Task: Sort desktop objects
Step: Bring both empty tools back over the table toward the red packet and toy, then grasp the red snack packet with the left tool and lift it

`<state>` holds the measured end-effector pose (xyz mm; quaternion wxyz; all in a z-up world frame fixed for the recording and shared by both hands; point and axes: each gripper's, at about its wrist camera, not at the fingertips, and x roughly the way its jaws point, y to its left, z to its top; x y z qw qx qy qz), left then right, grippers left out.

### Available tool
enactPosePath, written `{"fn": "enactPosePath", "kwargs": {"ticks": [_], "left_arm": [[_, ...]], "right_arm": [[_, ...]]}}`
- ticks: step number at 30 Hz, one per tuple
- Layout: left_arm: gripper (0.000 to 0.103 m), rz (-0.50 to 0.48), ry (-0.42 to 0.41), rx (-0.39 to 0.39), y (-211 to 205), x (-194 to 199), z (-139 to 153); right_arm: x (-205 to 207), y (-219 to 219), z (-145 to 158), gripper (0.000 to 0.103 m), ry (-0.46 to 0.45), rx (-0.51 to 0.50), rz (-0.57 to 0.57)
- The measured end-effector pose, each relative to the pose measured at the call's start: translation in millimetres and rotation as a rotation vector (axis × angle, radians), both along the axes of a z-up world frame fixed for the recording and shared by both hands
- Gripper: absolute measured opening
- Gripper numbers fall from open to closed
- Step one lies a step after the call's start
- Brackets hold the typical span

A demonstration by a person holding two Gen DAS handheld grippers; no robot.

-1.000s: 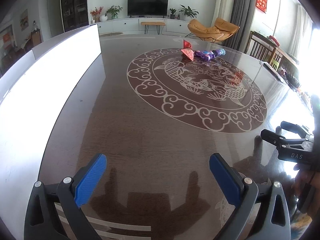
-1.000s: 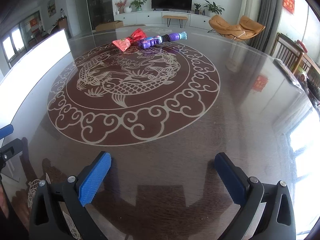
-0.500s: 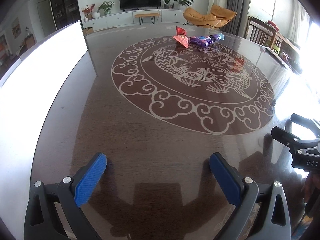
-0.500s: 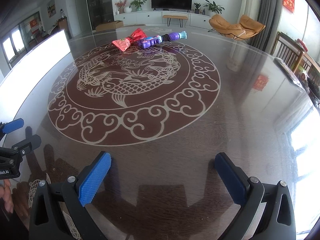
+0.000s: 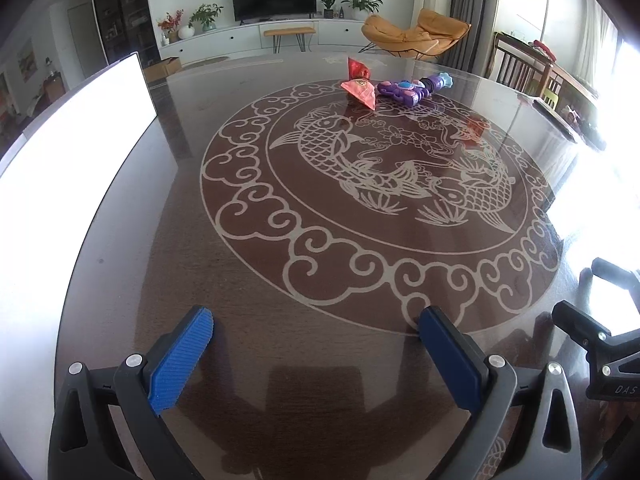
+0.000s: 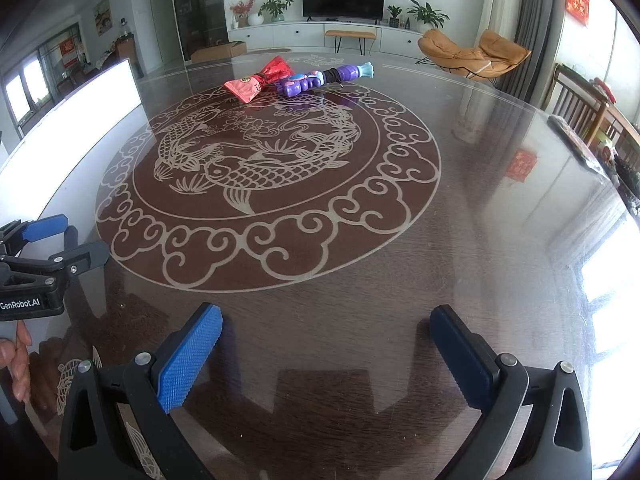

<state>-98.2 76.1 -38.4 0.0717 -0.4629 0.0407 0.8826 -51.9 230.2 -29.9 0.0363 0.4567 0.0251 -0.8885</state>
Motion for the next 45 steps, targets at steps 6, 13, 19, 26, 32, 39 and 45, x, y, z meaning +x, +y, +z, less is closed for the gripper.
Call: {"fn": "enactPosePath", "kwargs": {"ticks": [6,13,19,26,32,39,45], "left_arm": [[0.103,-0.031,-0.001,0.000,13,-37,1],[0.103,-0.043,-0.002,0.001,35,-111,2],[0.103,-0.035,-0.002,0.002,52,-174,2],[0.103,-0.043,-0.002,0.001,63,-230,2],[0.067,-0.044,0.049,0.005,58,-240,7],[0.031,-0.027,0.072,0.036,27,-205,8],[0.031,-0.027,0.074,0.040,-21,-126,9]], "right_arm": [[0,0,0,0.103,0.000,0.000,0.000],[0,-1,0,0.103,0.000,0.000,0.000],[1,-1,0,0.103,0.000,-0.001,0.000],[1,-1,0,0.103,0.000,-0.001,-0.001],[1,0,0,0.103,0.000,-0.001,-0.001],[1,-1,0,0.103,0.000,-0.001,-0.001],[1,-1,0,0.103,0.000,-0.001,-0.001]]}}
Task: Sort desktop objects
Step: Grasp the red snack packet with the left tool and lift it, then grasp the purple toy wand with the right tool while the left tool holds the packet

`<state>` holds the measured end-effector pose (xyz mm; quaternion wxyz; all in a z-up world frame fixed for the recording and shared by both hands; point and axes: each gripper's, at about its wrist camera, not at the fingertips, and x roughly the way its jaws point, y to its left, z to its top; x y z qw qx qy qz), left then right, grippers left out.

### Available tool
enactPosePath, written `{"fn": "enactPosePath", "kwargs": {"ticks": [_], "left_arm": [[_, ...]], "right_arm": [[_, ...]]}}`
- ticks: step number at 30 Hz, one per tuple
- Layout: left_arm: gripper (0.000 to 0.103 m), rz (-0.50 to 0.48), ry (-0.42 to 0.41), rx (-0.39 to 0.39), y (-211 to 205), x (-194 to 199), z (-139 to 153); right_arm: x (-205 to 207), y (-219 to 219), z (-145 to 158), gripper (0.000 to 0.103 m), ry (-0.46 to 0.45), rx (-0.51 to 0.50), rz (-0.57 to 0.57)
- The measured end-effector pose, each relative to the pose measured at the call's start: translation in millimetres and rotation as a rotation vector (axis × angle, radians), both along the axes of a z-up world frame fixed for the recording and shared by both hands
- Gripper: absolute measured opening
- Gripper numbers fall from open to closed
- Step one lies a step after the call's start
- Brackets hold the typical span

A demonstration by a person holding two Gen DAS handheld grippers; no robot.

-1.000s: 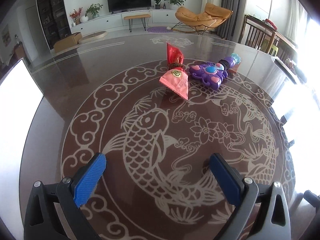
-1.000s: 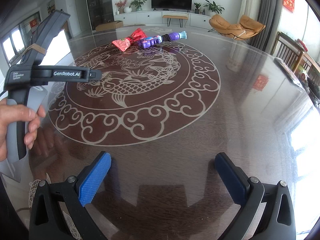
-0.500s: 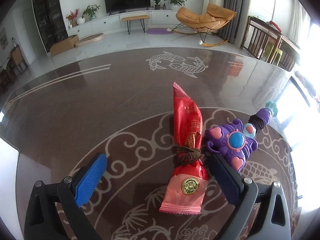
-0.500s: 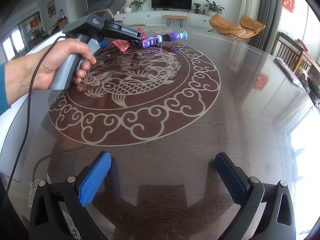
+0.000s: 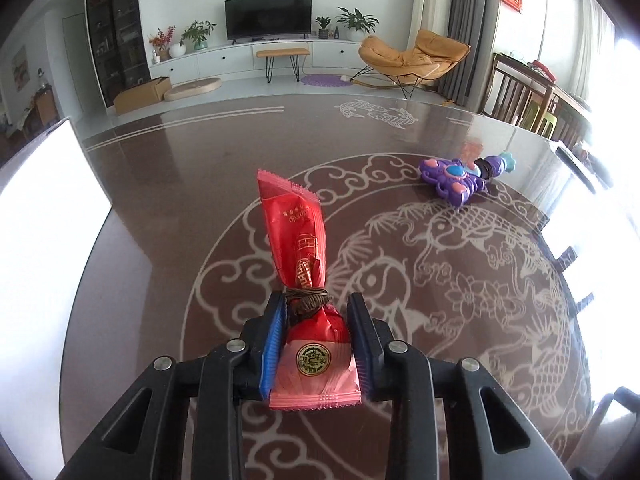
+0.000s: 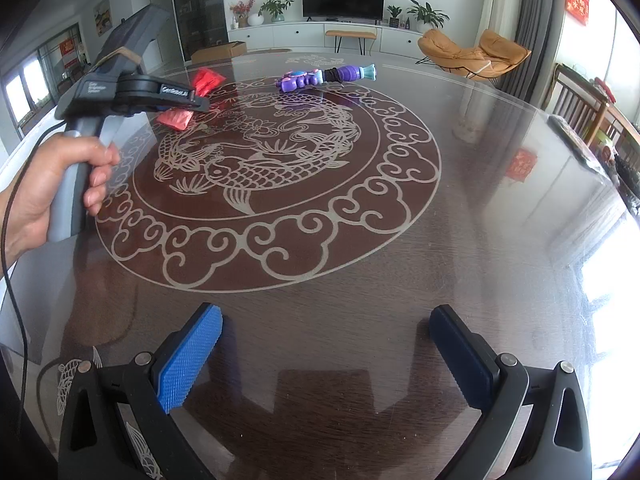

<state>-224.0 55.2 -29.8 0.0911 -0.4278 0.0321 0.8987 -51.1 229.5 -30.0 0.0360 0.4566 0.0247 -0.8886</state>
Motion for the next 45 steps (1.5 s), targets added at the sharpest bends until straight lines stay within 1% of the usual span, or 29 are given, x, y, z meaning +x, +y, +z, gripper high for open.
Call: {"fn": "enactPosePath", "kwargs": {"ticks": [3,6,7,8,9,10,11,12,21,22,24,27,29,30,32,35,36,39,41,43,45], "left_arm": [[0.031,0.012,0.000,0.004,-23,42,0],[0.032,0.022,0.004,-0.025,-33,69,0],[0.036,0.028,0.004,-0.030,-36,74,0],[0.042,0.035,0.003,-0.035,-38,77,0],[0.062,0.053,-0.004,-0.044,-39,77,-1],[0.092,0.075,-0.026,-0.045,-42,74,-3],[0.102,0.085,-0.068,-0.041,-44,68,-7],[0.103,0.080,-0.069,-0.030,-47,65,-8],[0.103,0.083,-0.070,-0.036,-44,69,-11],[0.103,0.083,-0.070,-0.036,-43,70,-11],[0.103,0.083,-0.069,-0.036,-43,70,-11],[0.103,0.083,-0.070,-0.036,-43,70,-11],[0.103,0.085,-0.070,-0.036,-42,69,-11],[0.103,0.086,-0.069,-0.036,-42,69,-11],[0.103,0.086,-0.069,-0.035,-42,68,-11],[0.103,0.087,-0.070,-0.035,-43,69,-11],[0.103,0.087,-0.070,-0.035,-43,69,-11],[0.103,0.087,-0.069,-0.032,-44,68,-11],[0.103,0.088,-0.070,-0.032,-44,68,-11],[0.103,0.088,-0.070,-0.032,-44,68,-10],[0.103,0.089,-0.070,-0.032,-44,68,-11]], "right_arm": [[0,0,0,0.103,0.000,0.000,0.000],[0,0,0,0.103,0.000,0.000,0.000],[0,0,0,0.103,0.000,0.000,0.000],[0,0,0,0.103,0.000,0.000,0.000],[0,0,0,0.103,0.000,0.000,0.000],[0,0,0,0.103,0.000,0.000,0.000],[0,0,0,0.103,0.000,0.000,0.000],[0,0,0,0.103,0.000,0.000,0.000],[-1,0,0,0.103,0.000,-0.004,0.004],[-3,-1,0,0.103,0.000,-0.005,0.026],[-15,-2,1,0.103,-0.002,0.000,0.133],[-51,6,1,0.103,-0.003,0.005,0.256],[-84,20,0,0.103,-0.001,0.005,0.305],[-102,29,0,0.103,0.005,0.017,0.315],[-139,48,1,0.103,0.037,0.072,0.297],[-195,66,0,0.103,-0.007,0.049,0.301],[-210,66,1,0.103,-0.010,0.063,0.315],[-241,49,4,0.103,0.026,0.147,0.386],[-262,37,5,0.103,0.026,0.181,0.406],[-279,26,6,0.103,0.029,0.220,0.430],[-291,10,8,0.103,0.047,0.282,0.482]]}}
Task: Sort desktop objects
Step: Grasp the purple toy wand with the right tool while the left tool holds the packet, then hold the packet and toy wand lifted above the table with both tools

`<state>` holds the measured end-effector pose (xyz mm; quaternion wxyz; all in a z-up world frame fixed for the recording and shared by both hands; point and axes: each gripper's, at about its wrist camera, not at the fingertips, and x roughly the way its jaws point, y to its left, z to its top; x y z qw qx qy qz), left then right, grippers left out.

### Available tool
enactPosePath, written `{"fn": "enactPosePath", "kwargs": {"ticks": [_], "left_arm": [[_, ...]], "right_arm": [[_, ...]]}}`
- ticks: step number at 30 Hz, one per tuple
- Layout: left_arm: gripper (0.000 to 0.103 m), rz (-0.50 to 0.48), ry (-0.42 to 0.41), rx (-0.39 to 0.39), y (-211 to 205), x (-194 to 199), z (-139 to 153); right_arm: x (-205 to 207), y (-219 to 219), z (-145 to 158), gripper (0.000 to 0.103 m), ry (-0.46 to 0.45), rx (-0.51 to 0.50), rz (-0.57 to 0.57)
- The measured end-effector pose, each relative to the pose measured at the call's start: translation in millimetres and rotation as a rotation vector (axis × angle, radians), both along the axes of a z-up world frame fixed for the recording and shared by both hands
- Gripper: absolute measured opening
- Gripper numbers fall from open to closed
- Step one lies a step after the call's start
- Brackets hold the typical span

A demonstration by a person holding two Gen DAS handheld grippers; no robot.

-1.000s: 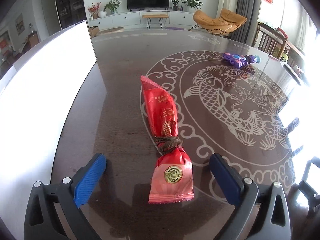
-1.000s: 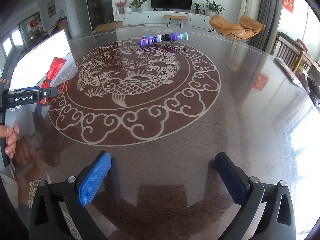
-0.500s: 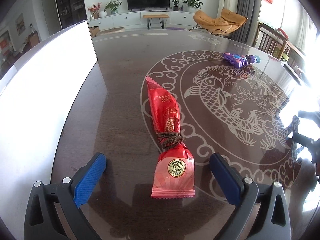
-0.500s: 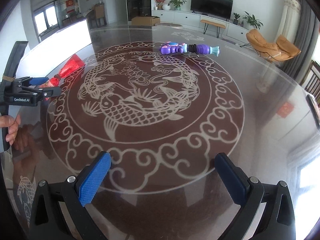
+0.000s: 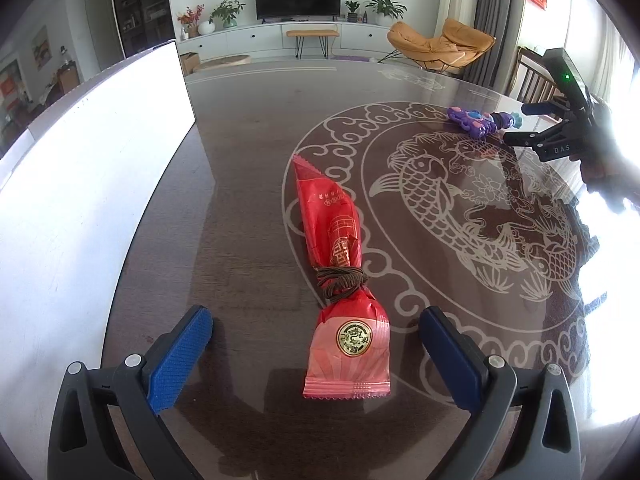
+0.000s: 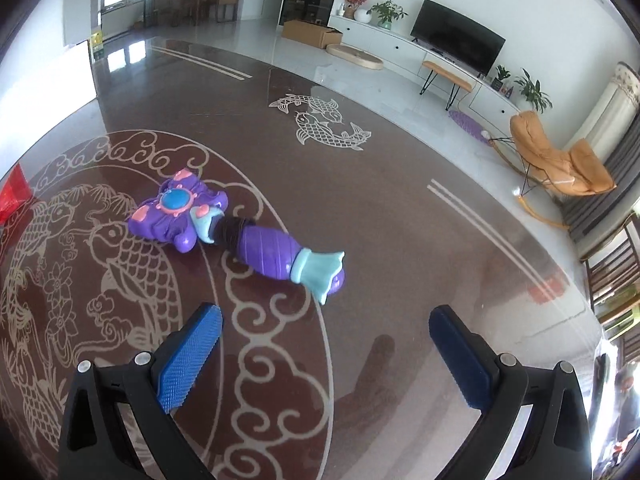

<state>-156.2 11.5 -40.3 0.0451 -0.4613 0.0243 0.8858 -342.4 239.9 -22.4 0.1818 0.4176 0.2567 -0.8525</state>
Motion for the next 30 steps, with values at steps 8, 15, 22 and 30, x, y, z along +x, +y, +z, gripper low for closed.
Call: {"fn": "enactPosePath", "kwargs": {"ticks": [8,15,22,30], "left_arm": [[0.103,0.000,0.000,0.000,0,0,0],[0.103,0.000,0.000,0.000,1,0,-1],[0.103,0.000,0.000,0.000,1,0,-1],[0.103,0.000,0.000,-0.002,1,1,-1]], "right_arm": [[-22,-40,0,0.103,-0.051,0.020,0.157],[-1,-55,0,0.027,-0.194,-0.174,0.114],[102,-52,-3,0.024,-0.142,-0.268,-0.029],[263,-48,-4,0.026,-0.063,-0.287,-0.096]]}}
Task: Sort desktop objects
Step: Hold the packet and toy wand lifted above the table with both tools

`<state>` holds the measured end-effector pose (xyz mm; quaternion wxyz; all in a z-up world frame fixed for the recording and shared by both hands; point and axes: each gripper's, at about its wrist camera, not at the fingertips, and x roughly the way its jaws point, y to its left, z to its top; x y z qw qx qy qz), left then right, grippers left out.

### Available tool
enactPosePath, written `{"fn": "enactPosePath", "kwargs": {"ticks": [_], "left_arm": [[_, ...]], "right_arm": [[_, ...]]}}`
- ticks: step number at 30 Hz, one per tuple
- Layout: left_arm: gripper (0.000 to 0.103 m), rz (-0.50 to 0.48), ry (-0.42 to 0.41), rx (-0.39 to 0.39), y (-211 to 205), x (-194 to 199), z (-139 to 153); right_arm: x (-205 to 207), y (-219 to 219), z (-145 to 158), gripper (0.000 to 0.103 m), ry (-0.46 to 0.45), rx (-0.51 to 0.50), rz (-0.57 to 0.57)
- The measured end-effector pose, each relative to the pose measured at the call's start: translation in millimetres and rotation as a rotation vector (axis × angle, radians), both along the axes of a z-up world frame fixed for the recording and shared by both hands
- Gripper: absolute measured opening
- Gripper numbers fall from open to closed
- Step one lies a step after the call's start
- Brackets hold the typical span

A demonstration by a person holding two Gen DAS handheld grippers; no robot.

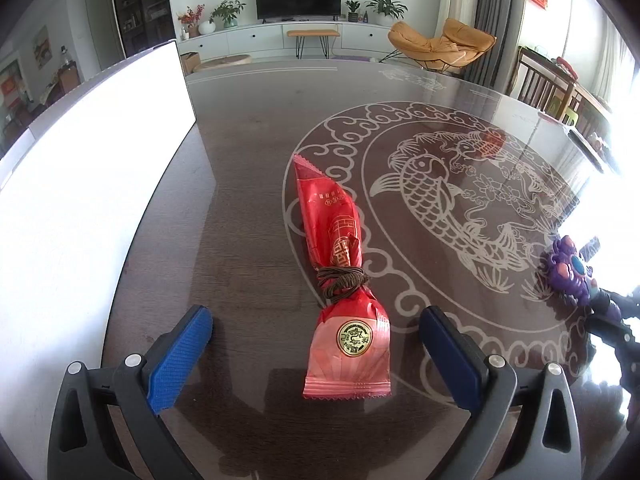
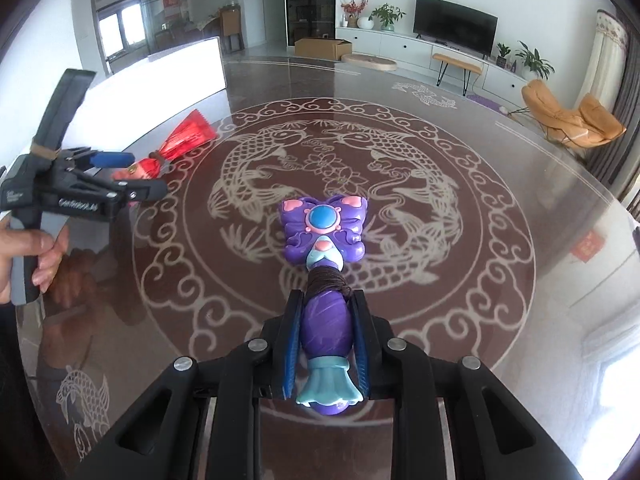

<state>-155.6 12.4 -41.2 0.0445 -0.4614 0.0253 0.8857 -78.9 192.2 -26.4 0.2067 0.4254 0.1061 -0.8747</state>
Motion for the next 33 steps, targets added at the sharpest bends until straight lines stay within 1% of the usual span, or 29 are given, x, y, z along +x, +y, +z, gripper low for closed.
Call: {"fn": "enactPosePath", "kwargs": {"ticks": [1,2,4,7,11,12,16,33], "left_arm": [[0.103,0.000,0.000,0.000,0,0,0],[0.103,0.000,0.000,0.000,0,0,0],[0.103,0.000,0.000,-0.001,-1,1,0],[0.103,0.000,0.000,-0.001,-1,1,0],[0.103,0.000,0.000,-0.001,-1,1,0],[0.103,0.000,0.000,-0.001,-1,1,0],[0.103,0.000,0.000,-0.001,-1,1,0],[0.103,0.000,0.000,-0.001,-1,2,0]], "right_arm": [[9,-1,-1,0.035,0.007,0.002,-0.003],[15,0,0,0.042,0.015,0.005,-0.009],[19,0,-2,0.070,0.001,0.005,-0.029],[17,3,-1,0.083,-0.014,0.006,-0.057],[12,7,-3,0.094,-0.030,0.008,-0.062],[10,5,-4,0.098,-0.034,0.015,-0.058],[8,6,-5,0.103,-0.041,0.015,-0.060],[8,6,-6,0.103,-0.041,0.015,-0.058]]}}
